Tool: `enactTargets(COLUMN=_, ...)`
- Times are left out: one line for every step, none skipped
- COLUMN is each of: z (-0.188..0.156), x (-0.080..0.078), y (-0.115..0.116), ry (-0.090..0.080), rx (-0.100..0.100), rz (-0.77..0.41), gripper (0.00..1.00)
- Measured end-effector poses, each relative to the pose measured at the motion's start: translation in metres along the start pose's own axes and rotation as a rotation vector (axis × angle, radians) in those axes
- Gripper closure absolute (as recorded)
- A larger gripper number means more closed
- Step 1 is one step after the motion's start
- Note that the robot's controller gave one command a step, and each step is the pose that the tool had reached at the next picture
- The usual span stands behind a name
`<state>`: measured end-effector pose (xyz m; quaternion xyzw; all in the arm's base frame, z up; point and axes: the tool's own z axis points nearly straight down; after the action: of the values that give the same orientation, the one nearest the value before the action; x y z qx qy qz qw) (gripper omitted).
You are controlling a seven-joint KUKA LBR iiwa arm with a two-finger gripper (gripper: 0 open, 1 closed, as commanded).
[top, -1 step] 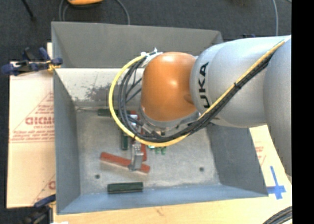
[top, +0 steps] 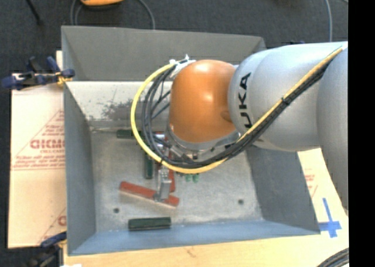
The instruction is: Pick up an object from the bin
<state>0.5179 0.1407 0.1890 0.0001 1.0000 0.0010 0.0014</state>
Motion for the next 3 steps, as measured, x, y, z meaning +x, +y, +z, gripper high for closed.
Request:
enactTargets(z=0.049, x=0.012, y=-0.004, ry=-0.003, rx=0.000, rz=0.102, gripper=0.00)
enactTargets(z=0.078, x=0.018, y=-0.009, ry=0.005, rx=0.002, rz=0.164, gripper=0.00)
enactTargets(z=0.076, x=0.017, y=-0.004, ry=-0.001, rx=0.001, rz=0.417, gripper=0.00)
